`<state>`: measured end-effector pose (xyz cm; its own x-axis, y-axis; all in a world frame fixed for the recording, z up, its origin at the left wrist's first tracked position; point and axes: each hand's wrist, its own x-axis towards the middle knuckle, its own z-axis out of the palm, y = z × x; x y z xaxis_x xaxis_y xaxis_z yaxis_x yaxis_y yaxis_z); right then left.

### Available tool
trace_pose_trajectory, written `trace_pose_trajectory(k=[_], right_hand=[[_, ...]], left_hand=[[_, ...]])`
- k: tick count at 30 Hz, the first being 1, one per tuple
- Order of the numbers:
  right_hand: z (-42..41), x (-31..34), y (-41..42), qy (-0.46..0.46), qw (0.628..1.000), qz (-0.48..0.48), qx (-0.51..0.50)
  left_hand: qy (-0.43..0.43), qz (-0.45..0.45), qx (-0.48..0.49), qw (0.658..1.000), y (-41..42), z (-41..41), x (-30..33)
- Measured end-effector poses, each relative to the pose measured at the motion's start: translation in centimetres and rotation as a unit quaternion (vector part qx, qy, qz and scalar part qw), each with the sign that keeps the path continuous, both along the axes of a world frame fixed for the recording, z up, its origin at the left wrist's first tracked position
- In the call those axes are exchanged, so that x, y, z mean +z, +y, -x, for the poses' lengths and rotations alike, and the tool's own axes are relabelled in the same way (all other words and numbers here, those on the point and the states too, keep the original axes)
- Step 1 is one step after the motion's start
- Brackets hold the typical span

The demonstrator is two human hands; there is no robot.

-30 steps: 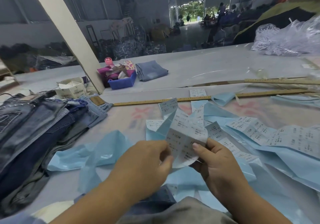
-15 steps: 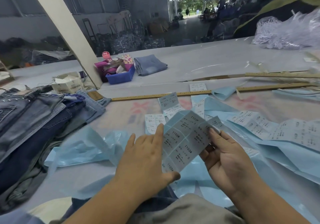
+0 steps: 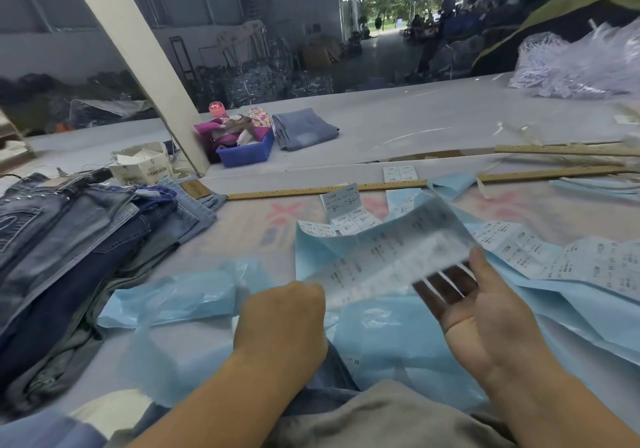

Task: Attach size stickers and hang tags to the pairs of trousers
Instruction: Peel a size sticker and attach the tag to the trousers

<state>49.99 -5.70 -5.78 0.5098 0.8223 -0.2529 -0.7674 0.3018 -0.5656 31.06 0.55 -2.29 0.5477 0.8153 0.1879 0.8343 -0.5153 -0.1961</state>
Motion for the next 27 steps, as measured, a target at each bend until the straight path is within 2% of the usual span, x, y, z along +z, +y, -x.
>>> trace_pose_trajectory(k=[2,4,6,8,11,13,15,18,22,25,27], right_hand=[[1.0,-0.1,-0.2,-0.024,0.994,0.023,0.102],[2.8,-0.2,-0.3,-0.092,0.961,0.03,0.257],[4.1,0.0,-0.3,-0.169,0.928,0.025,0.33],[4.1,-0.1,0.0,-0.184,0.944,0.045,0.27],[2.3,-0.6,0.3,-0.109,0.981,0.07,0.142],[1.3,-0.9,0.4,-0.064,0.991,0.065,0.093],[0.7,-1.0,0.3,-0.045,0.995,0.062,0.065],[1.0,-1.0,0.2,-0.073,0.991,0.075,0.081],[1.5,-1.1,0.4,-0.128,0.982,0.058,0.125],[1.0,-0.5,0.2,-0.084,0.991,0.018,0.1],[0.6,-0.3,0.1,-0.036,0.995,0.0,0.09]], left_hand=[[-0.022,0.008,-0.058,0.998,-0.6,-0.9,0.3],[-0.054,0.005,-0.129,0.99,-1.4,-1.9,0.3],[-0.062,0.025,-0.175,0.982,-2.0,-2.1,-0.2],[-0.086,0.067,-0.181,0.977,-2.1,-1.7,-0.4],[-0.074,0.066,-0.222,0.97,-2.1,-0.8,-0.3],[-0.048,0.059,-0.192,0.978,-2.0,-0.7,0.0],[-0.058,0.093,-0.15,0.983,-1.4,-0.2,-0.1],[-0.148,0.234,-0.092,0.956,-0.4,0.5,-0.5],[-0.153,0.251,-0.06,0.954,0.8,0.9,-1.4],[-0.177,0.363,-0.011,0.915,1.7,1.4,-1.7],[-0.153,0.391,-0.009,0.907,1.8,1.6,-1.8]])
